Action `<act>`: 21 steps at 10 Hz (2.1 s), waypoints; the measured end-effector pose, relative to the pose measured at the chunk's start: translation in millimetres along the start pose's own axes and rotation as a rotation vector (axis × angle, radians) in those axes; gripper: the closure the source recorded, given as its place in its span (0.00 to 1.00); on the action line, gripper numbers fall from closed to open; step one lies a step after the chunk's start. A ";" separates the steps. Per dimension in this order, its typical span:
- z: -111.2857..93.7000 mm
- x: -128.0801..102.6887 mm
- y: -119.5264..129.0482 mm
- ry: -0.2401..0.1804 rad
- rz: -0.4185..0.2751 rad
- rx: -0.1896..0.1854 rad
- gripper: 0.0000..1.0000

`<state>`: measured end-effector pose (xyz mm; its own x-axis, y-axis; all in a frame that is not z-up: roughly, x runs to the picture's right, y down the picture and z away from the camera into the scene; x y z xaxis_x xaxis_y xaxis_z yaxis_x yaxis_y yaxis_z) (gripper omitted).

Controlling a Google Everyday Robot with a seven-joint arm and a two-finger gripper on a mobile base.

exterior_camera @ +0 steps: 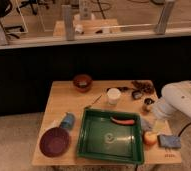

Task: Place towel in red bowl

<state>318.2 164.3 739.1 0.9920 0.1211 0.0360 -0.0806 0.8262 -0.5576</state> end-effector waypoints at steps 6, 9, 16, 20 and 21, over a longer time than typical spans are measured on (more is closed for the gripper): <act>11.9 -1.4 -3.5 -0.008 0.003 -0.004 0.20; 67.5 -1.2 -10.1 -0.019 0.009 -0.025 0.20; 96.0 -4.4 -14.6 -0.033 0.004 -0.040 0.20; 87.0 -2.6 -14.0 -0.031 0.006 -0.042 0.20; 85.1 -1.4 -13.3 -0.029 0.007 -0.044 0.20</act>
<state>309.7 200.0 817.0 0.9881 0.1434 0.0560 -0.0825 0.8004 -0.5937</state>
